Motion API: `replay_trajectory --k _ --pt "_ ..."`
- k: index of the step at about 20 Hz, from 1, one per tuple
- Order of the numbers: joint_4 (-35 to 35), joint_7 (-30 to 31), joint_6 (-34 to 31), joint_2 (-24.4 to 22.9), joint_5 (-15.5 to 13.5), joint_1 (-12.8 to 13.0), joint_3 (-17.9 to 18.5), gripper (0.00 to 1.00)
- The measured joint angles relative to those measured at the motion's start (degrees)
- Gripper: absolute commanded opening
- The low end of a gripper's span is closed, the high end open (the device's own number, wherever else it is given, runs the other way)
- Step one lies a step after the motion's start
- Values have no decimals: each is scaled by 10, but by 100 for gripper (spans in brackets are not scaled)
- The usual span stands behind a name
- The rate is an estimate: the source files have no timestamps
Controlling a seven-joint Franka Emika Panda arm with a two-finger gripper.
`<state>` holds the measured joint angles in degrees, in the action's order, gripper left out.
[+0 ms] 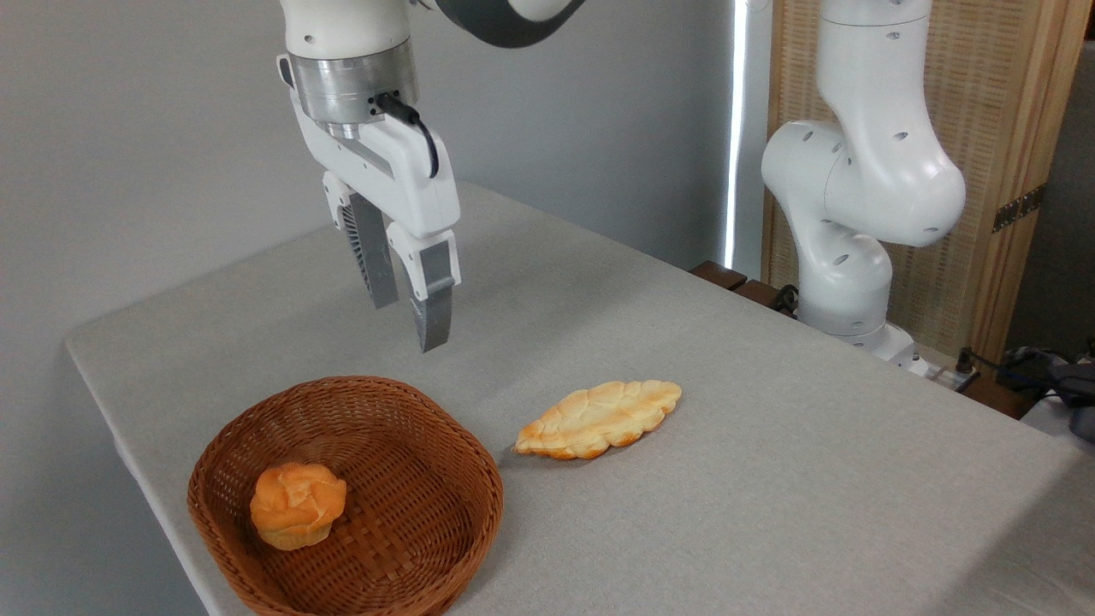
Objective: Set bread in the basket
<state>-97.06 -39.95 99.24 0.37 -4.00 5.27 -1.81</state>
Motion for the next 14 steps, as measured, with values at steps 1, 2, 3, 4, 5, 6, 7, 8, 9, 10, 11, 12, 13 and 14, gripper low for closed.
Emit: replay_trajectory --k 1,2,3,4,5,6,7,8,9,10,11,12,13,14 --pt "0 7 -1 0 10 1 -1 100" --pt "0 10 -1 1 16 2 -2 100" --pt "0 11 -1 1 18 2 -3 100" --pt "0 11 -1 1 19 2 -3 100" --pt "0 11 -1 1 19 3 -3 100" --pt "0 11 -1 0 19 3 -3 100" --pt "0 11 -1 -4 19 4 -3 100" --pt "0 11 -2 -8 19 4 -4 100" --pt "0 11 -6 -12 19 5 -6 100" --pt "0 11 -10 -15 19 5 -7 100" --pt "0 11 -16 -18 19 6 -11 100" --pt "0 11 -25 -20 19 6 -14 100" --pt "0 11 -34 -21 19 6 -17 100" --pt "0 11 -38 -21 19 6 -18 100"
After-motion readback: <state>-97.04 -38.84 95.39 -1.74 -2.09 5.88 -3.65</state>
